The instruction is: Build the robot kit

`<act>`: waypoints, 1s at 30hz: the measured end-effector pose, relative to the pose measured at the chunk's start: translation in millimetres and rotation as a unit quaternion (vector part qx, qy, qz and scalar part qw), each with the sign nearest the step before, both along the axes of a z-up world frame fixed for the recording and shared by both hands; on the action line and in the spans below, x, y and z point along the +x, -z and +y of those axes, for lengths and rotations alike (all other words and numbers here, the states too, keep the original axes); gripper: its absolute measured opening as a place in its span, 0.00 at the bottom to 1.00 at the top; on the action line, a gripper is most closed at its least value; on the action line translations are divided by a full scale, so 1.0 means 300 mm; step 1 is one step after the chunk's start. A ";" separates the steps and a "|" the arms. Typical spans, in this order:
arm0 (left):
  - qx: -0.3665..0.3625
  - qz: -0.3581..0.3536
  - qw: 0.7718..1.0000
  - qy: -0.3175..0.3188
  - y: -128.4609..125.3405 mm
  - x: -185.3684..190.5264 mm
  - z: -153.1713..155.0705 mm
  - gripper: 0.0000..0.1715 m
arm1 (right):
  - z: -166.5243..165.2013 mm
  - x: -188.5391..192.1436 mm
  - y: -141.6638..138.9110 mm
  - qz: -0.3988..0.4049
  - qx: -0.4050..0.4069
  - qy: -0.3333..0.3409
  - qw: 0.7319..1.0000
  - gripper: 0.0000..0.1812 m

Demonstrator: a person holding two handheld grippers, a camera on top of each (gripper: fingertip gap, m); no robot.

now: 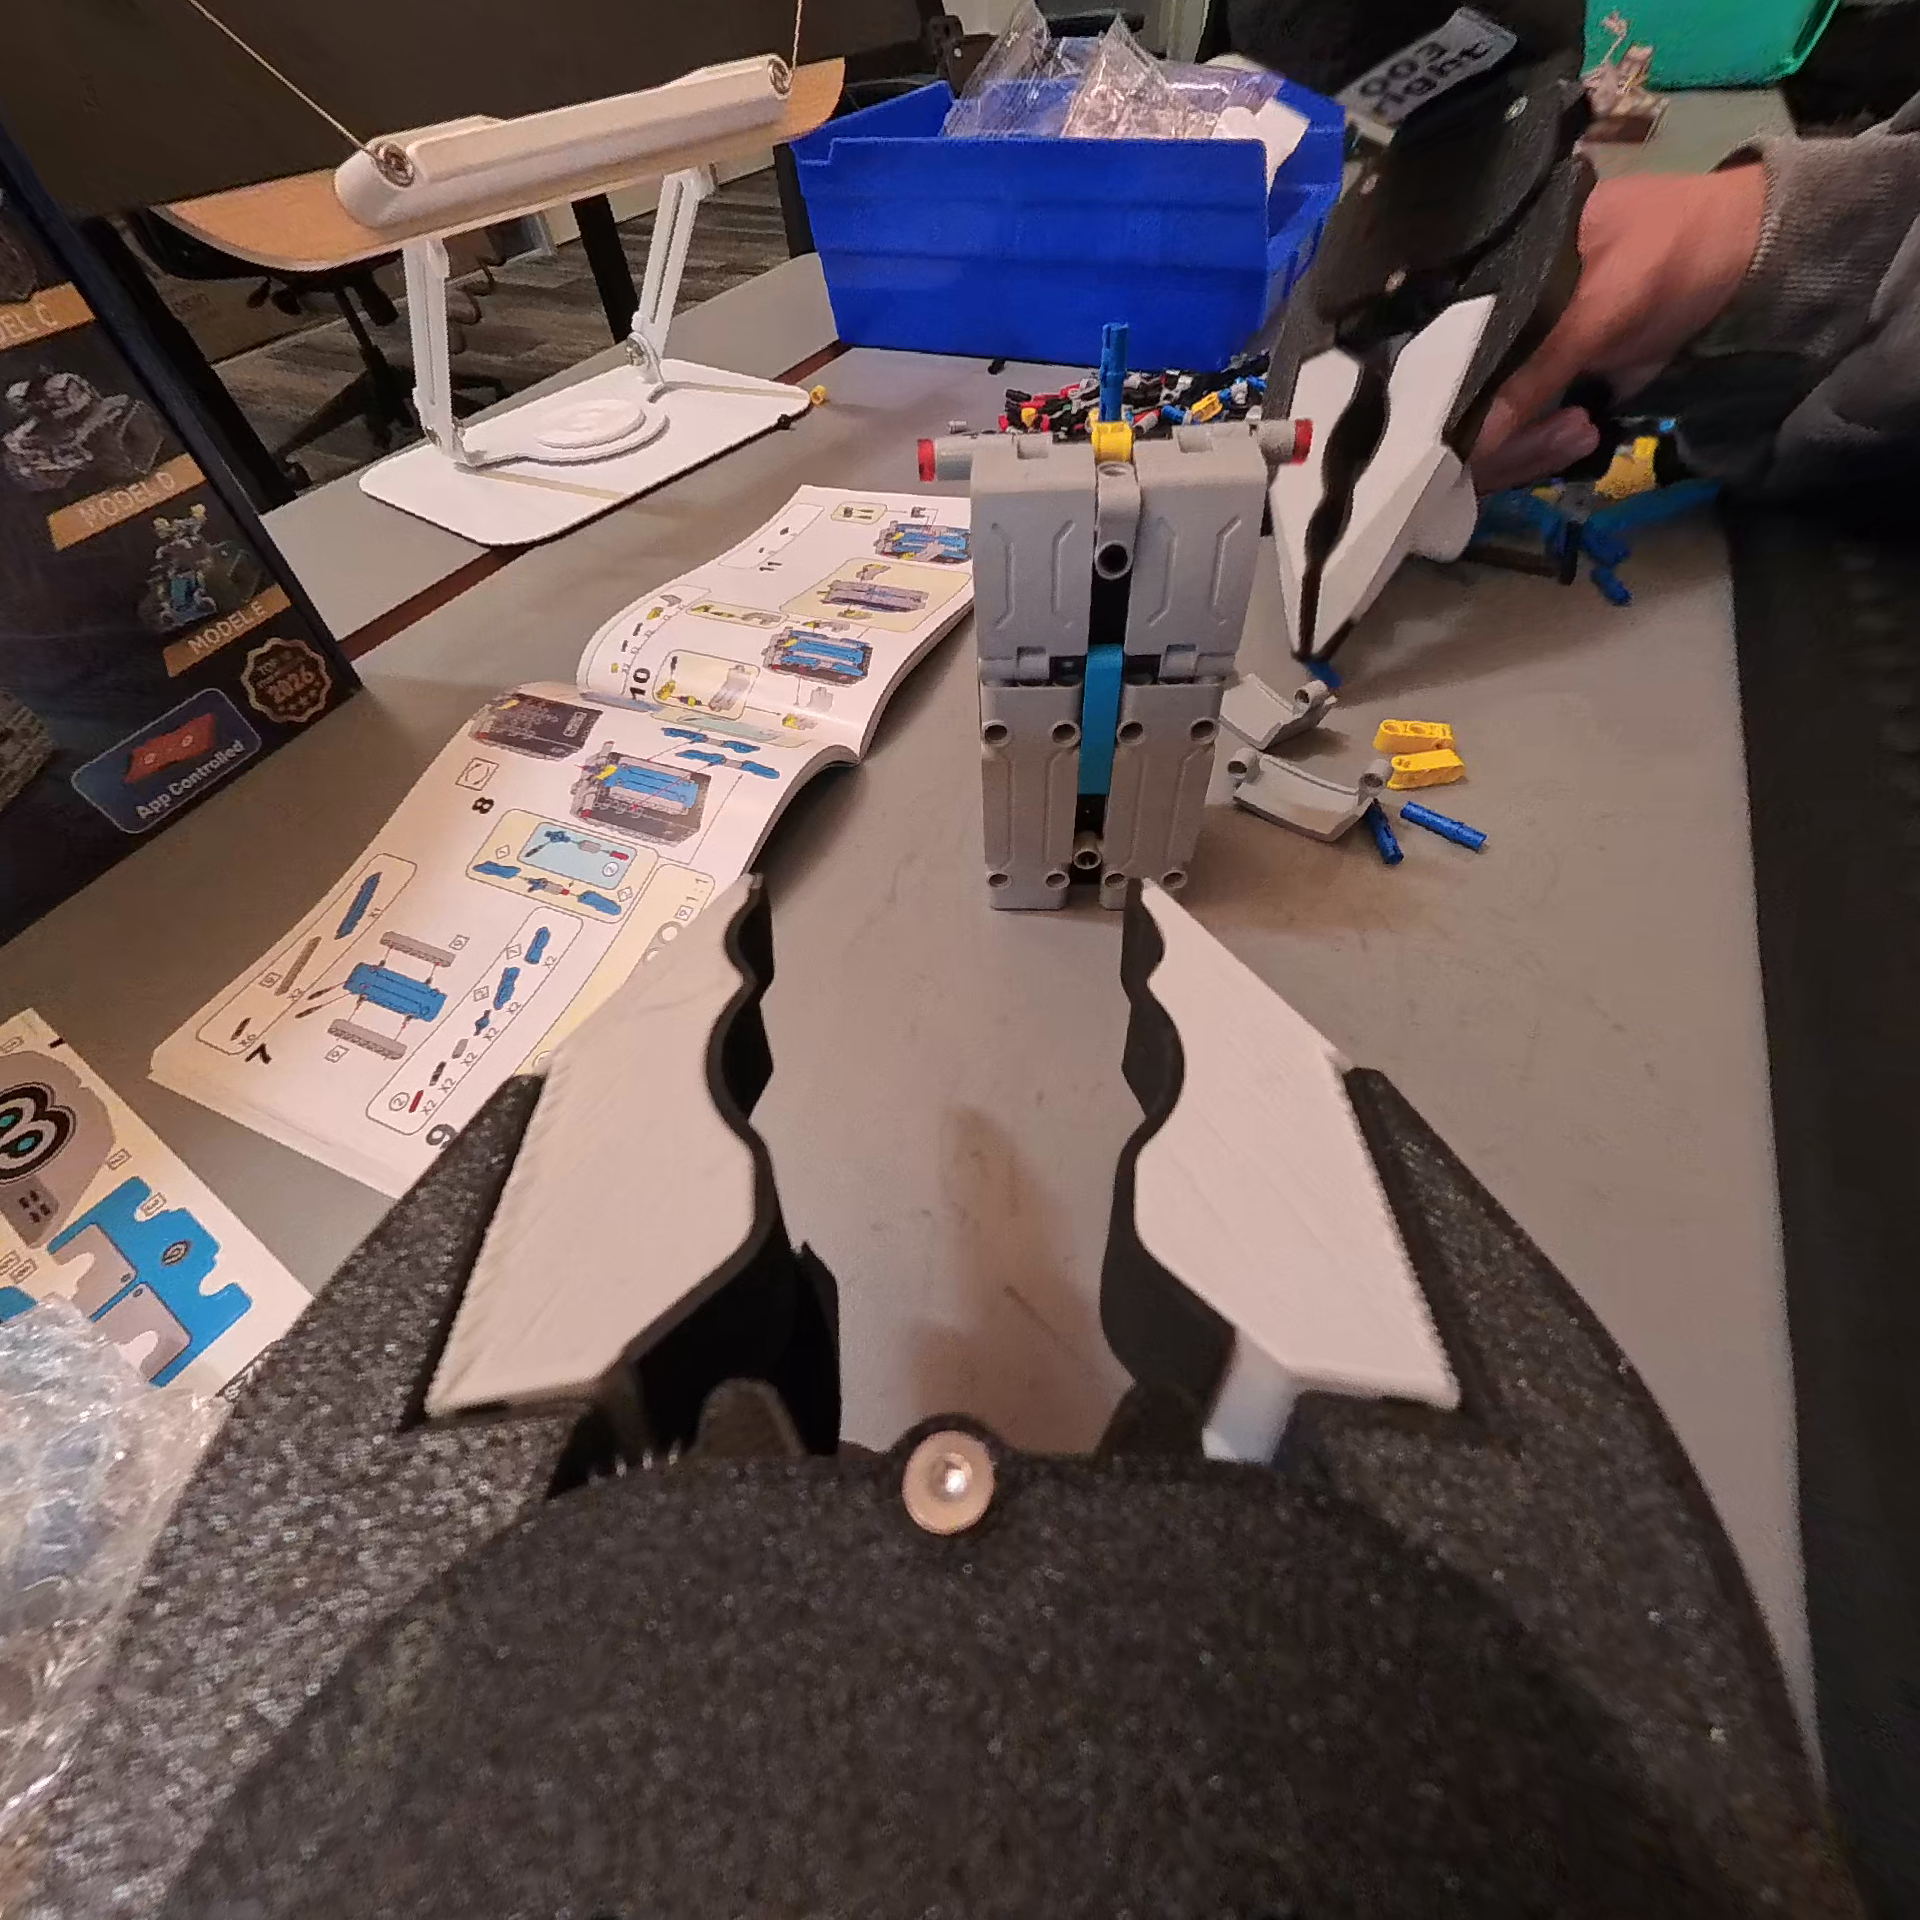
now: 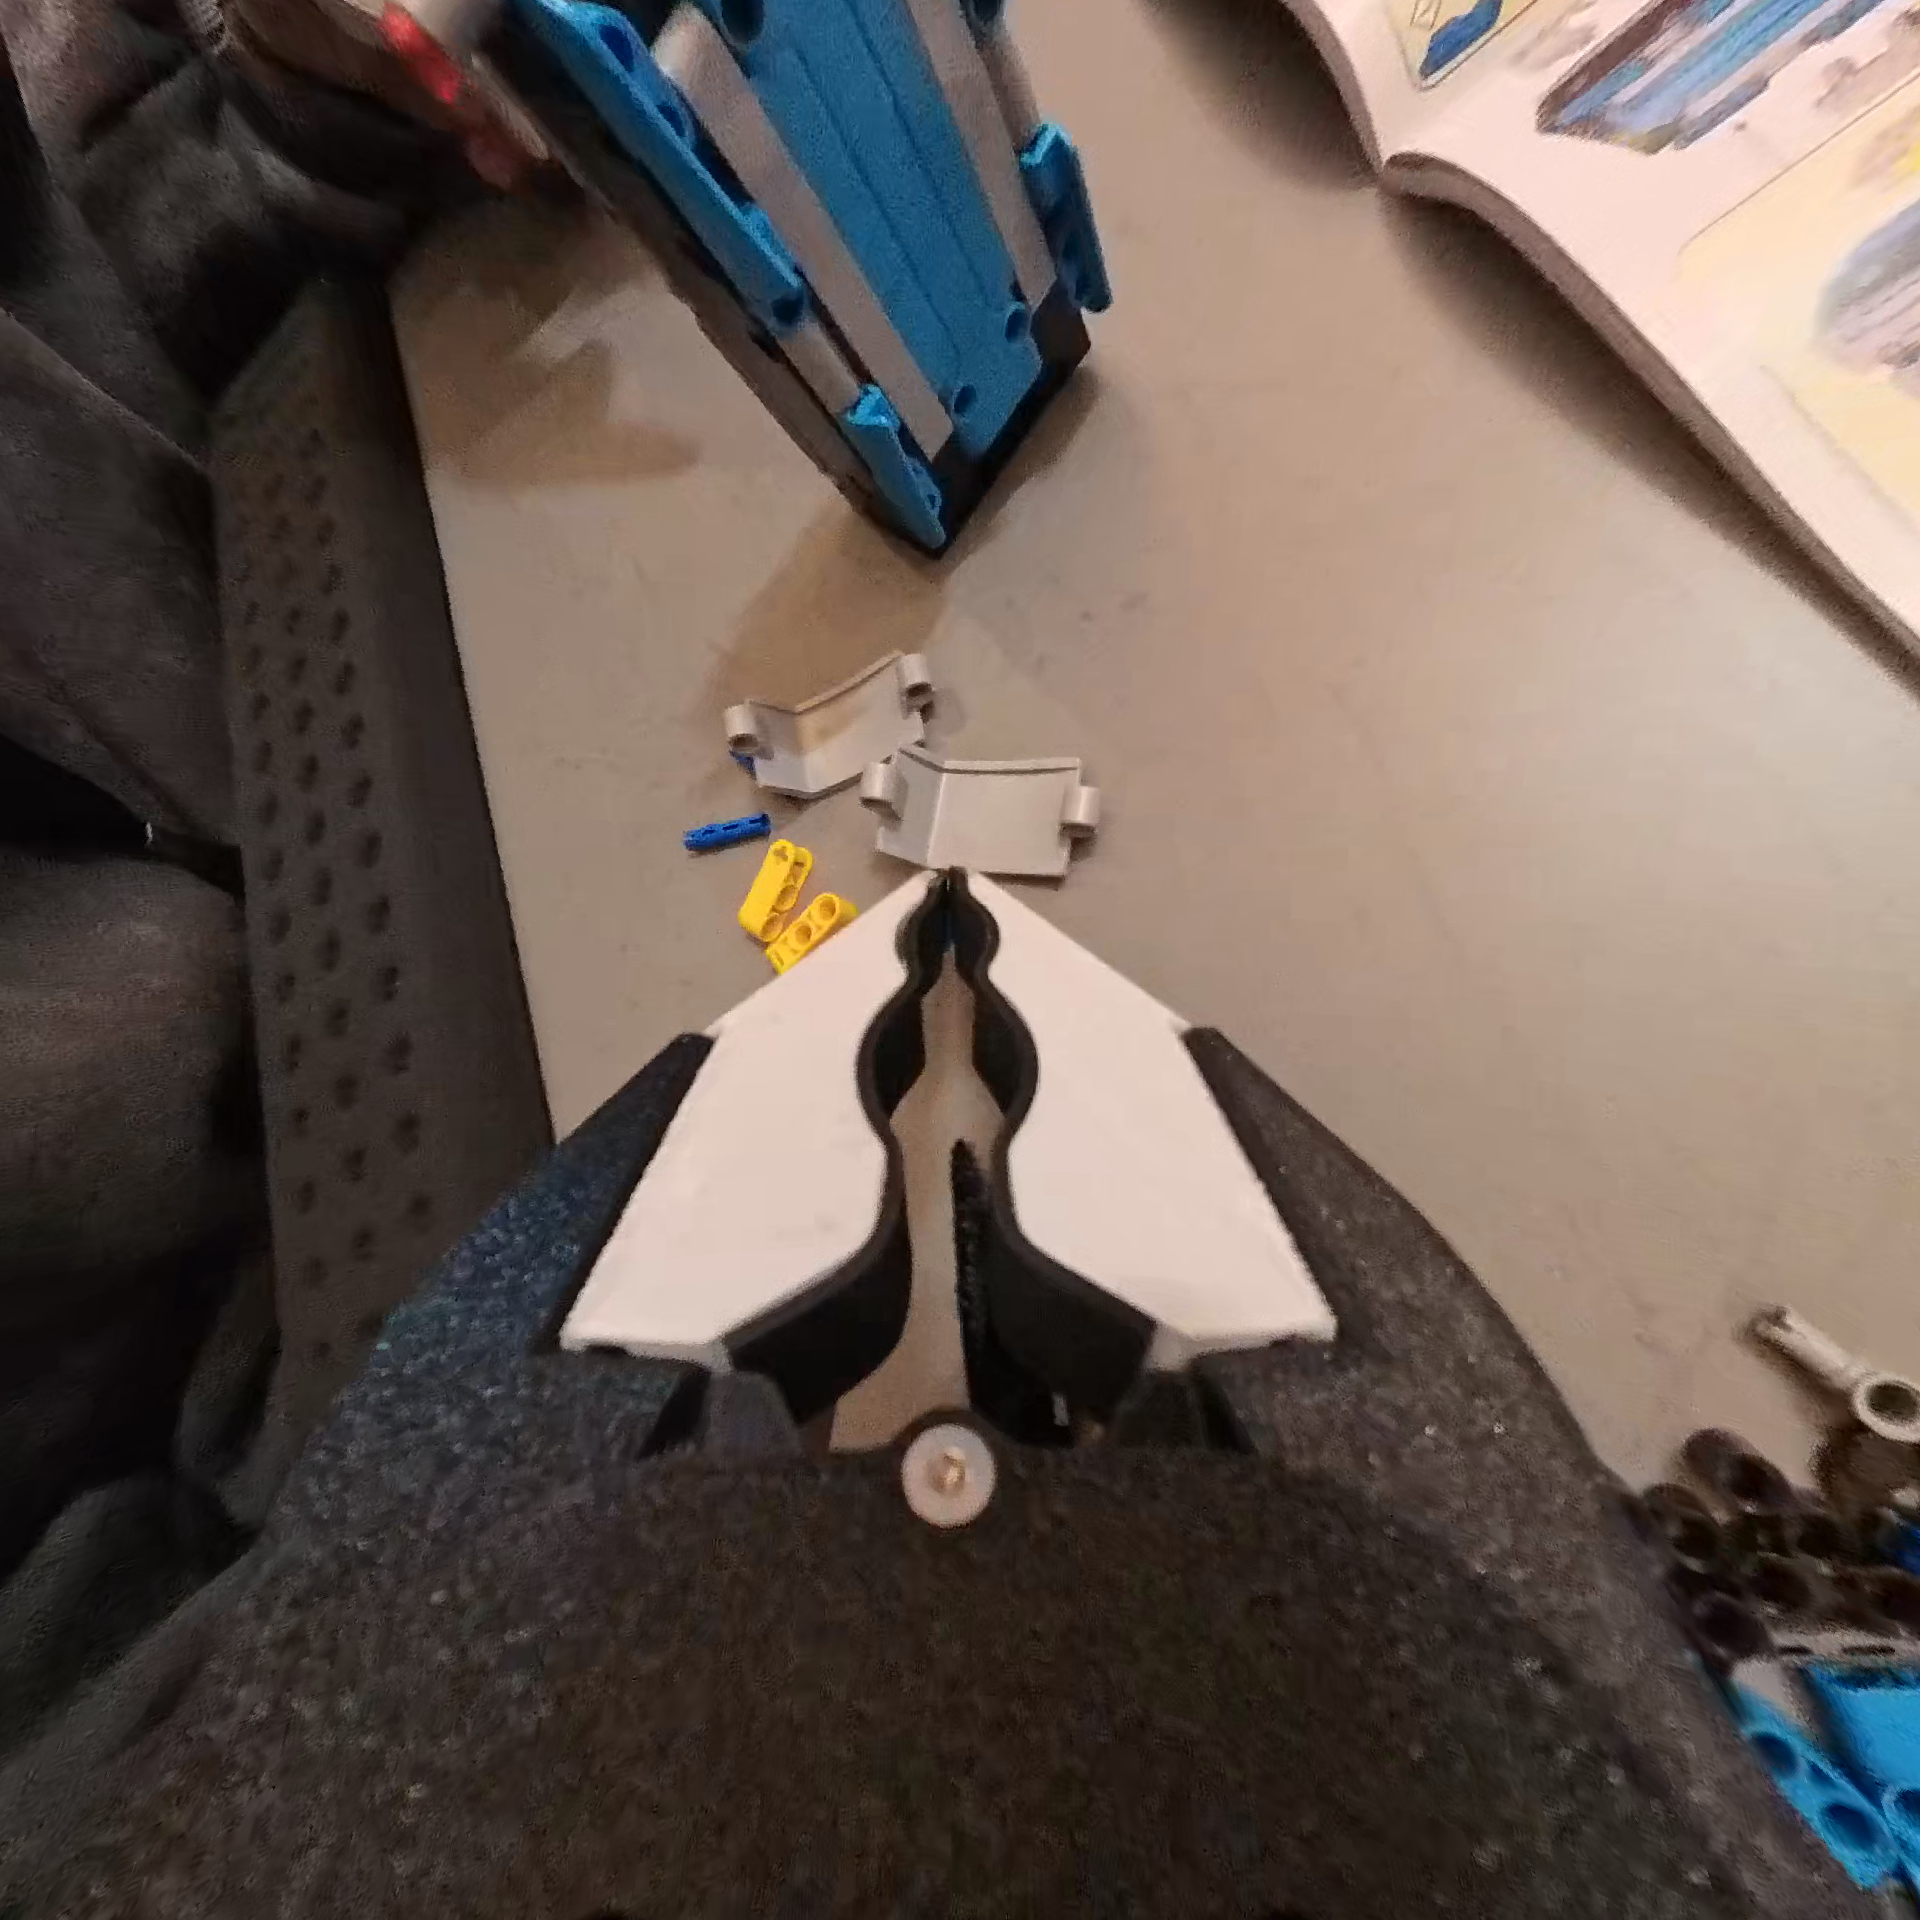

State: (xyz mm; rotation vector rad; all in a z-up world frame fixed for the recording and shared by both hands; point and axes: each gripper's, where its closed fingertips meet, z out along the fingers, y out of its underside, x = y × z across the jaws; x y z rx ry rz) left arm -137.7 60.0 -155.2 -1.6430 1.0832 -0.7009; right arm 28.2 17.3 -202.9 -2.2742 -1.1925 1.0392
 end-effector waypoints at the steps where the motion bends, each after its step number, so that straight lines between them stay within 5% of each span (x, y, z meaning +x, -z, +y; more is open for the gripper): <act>1: 0.000 0.000 1.000 0.000 0.000 0.000 0.000 0.39 | 0.001 0.000 0.010 -0.005 0.000 0.001 1.000 0.00; 7: 0.000 0.001 1.000 0.001 0.001 0.000 -0.001 0.39 | 0.034 0.049 -0.013 0.002 0.020 0.022 1.000 0.06; 10: 0.001 0.002 1.000 0.001 0.001 0.001 -0.002 0.39 | 0.178 0.196 -0.075 -0.002 0.086 0.134 0.987 0.07; 13: 0.000 0.002 1.000 0.001 0.002 0.001 -0.001 0.39 | 0.330 0.405 -0.068 -0.067 0.151 0.284 0.944 0.06; 15: 0.000 0.002 1.000 0.001 0.002 0.001 -0.001 0.39 | 0.357 0.465 -0.055 -0.088 0.167 0.316 0.930 0.06; 30: 0.004 0.005 1.000 0.002 0.003 0.001 -0.004 0.39 | 0.379 0.581 0.035 -0.172 0.142 0.352 0.909 0.04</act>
